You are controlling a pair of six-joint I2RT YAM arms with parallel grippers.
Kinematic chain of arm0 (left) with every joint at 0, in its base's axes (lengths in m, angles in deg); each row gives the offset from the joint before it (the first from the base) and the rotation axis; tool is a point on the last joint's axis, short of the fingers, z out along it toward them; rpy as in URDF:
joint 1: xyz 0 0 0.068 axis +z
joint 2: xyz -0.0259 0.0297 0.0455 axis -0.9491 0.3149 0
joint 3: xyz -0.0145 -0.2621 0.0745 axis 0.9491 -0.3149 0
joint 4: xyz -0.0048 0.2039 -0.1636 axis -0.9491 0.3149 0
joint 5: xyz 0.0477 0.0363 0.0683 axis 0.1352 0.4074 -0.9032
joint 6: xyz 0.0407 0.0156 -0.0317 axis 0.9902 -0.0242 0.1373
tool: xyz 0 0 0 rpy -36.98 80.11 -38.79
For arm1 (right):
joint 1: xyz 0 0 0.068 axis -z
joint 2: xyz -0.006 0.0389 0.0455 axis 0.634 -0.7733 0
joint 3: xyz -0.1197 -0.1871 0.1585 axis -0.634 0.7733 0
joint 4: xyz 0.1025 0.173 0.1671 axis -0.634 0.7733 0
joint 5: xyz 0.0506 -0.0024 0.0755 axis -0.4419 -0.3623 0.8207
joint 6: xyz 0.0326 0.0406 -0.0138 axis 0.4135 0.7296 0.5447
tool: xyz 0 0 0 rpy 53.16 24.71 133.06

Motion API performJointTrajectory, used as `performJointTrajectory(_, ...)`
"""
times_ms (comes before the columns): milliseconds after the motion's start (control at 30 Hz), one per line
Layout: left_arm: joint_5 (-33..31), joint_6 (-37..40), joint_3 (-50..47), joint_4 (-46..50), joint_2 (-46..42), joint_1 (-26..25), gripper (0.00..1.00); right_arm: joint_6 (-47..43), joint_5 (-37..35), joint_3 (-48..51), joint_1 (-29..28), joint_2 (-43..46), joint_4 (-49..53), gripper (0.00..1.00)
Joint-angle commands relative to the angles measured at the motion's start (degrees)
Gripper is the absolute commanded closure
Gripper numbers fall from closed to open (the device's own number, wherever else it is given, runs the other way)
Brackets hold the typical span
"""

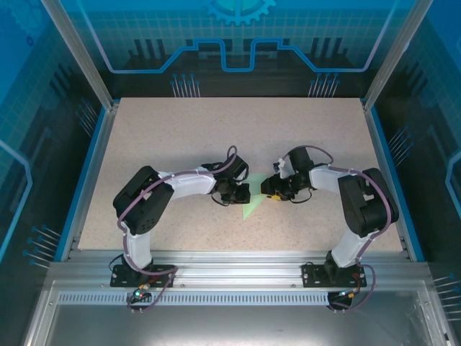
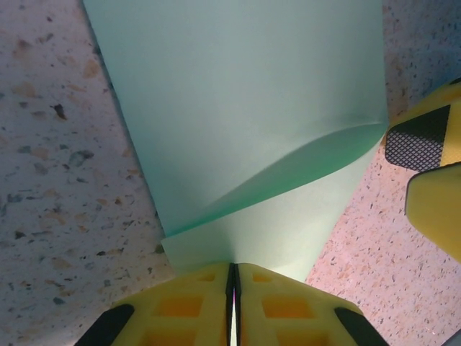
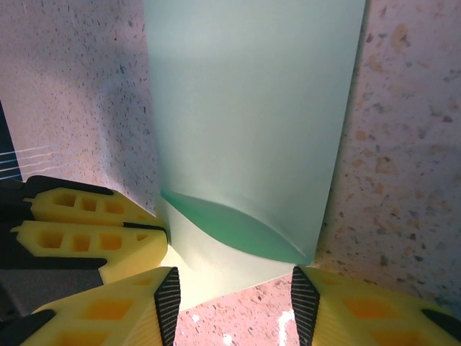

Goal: Fold a paper plane with a square sheet of paper (pick it up from the middle)
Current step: Third fold the triangle at the center of the table.

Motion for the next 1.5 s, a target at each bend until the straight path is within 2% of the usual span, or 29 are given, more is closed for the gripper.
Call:
performJointTrajectory(0, -1.67, 1.10, 1.52, 2.20, 1.21, 0.41, 0.88, 0.69, 0.47, 0.19, -0.85, -0.21, -0.59, 0.52)
performJointTrajectory(233, -2.54, 0.41, 0.29, 1.86, 1.48, 0.45, 0.89, 2.50, -3.85, 1.16, -0.87, 1.72, -0.38, 0.49)
performJointTrajectory(533, -2.00, 0.13, -0.11, 1.24, 2.28, 0.47, 0.89, 3.69, 1.03, 0.67, -1.29, -0.28, -2.86, 0.50)
performJointTrajectory(833, -1.61, -0.04, 0.02, 1.21, 2.24, 0.47, 0.90, 4.43, 2.30, 0.24, -2.12, -0.66, -4.18, 0.52)
performJointTrajectory(1100, -1.27, -0.83, -0.15, 0.54, 0.77, 0.44, 0.89, -1.28, 4.30, -0.30, -2.26, -1.04, -3.22, 0.54)
performJointTrajectory(1333, -1.48, -1.09, -0.07, 0.33, -0.83, 0.43, 0.87, -5.80, 4.47, -1.98, -2.42, -3.85, -1.13, 0.59)
performJointTrajectory(1467, -1.34, -1.36, -0.39, 0.02, -1.47, 0.45, 0.85, -5.88, 5.52, -2.13, -2.35, -5.00, -1.60, 0.71)
